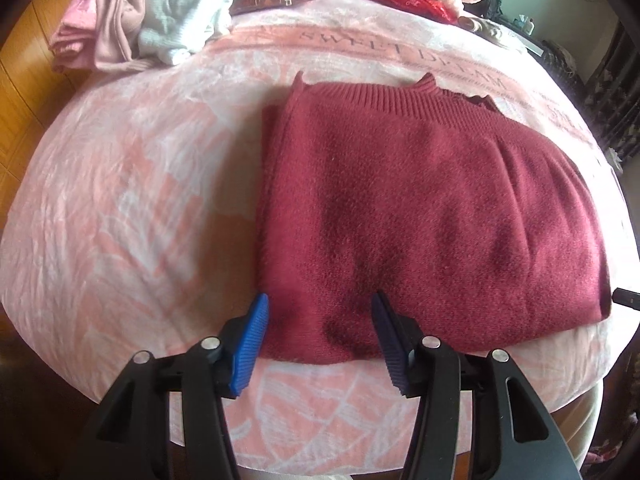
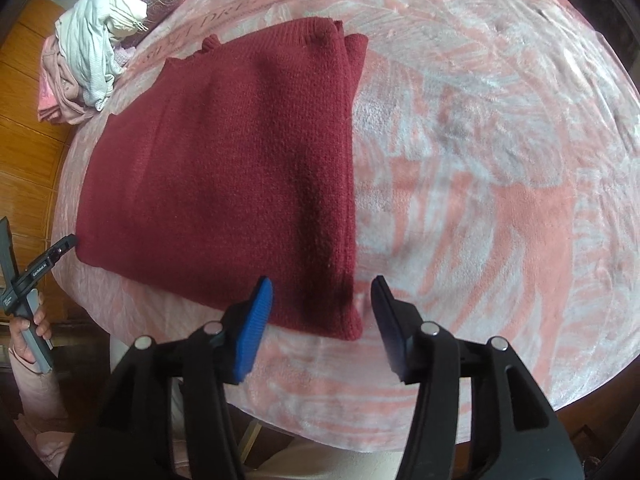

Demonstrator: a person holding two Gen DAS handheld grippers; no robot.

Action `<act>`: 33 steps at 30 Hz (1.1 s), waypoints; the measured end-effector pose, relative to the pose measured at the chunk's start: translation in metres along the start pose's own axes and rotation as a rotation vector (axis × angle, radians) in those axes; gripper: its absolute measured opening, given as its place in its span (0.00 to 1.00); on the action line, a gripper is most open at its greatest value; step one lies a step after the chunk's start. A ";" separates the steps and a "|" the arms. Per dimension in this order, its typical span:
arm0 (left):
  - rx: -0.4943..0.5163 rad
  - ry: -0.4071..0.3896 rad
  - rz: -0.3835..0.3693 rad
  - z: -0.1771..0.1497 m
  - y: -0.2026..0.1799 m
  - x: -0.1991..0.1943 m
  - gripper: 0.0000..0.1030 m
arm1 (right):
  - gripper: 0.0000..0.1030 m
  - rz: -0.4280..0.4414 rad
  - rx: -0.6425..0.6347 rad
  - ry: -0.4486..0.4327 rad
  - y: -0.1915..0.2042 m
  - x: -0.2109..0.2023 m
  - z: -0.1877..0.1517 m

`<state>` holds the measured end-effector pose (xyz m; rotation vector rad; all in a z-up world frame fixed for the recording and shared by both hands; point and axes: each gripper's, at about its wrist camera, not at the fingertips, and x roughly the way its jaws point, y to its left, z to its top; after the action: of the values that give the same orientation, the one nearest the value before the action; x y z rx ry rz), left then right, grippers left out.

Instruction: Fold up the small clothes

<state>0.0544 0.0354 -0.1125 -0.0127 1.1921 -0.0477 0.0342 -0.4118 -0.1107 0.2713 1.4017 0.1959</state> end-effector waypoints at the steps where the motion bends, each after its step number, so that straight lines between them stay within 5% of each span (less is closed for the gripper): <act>1: 0.008 -0.012 -0.008 0.002 -0.004 -0.007 0.53 | 0.54 -0.001 -0.004 -0.005 0.001 -0.003 0.003; 11: 0.075 -0.062 -0.025 0.025 -0.032 -0.021 0.59 | 0.64 -0.018 -0.058 -0.003 0.009 0.000 0.031; 33: 0.096 0.054 -0.029 0.056 -0.032 0.080 0.72 | 0.74 0.087 -0.004 0.082 -0.016 0.064 0.051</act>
<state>0.1349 -0.0007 -0.1649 0.0561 1.2424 -0.1317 0.0945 -0.4116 -0.1678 0.3244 1.4715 0.2837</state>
